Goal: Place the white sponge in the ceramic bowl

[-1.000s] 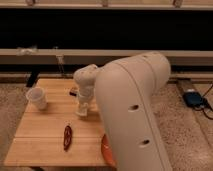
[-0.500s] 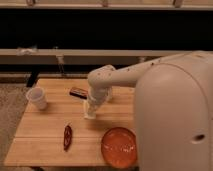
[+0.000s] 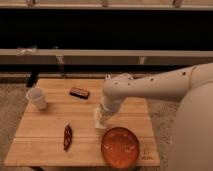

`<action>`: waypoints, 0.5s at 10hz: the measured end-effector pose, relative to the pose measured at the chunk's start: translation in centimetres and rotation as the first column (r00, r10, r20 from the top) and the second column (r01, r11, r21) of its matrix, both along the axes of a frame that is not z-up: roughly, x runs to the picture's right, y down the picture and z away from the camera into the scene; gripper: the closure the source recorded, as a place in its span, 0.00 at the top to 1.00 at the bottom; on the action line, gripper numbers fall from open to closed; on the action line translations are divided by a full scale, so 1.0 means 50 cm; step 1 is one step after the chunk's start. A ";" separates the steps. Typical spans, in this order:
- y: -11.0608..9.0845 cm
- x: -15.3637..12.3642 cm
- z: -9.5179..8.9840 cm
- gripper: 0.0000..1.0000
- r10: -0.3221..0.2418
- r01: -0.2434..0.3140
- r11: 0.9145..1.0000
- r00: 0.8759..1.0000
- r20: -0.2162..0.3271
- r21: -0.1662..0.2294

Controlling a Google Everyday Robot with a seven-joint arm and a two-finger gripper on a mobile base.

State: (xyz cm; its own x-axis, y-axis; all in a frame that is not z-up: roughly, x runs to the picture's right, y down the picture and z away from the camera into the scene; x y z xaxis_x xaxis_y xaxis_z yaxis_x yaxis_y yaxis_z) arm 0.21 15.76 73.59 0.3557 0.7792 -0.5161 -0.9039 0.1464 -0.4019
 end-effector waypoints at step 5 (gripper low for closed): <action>0.086 0.121 -0.070 0.21 0.076 -0.080 0.996 0.989 -0.124 -0.028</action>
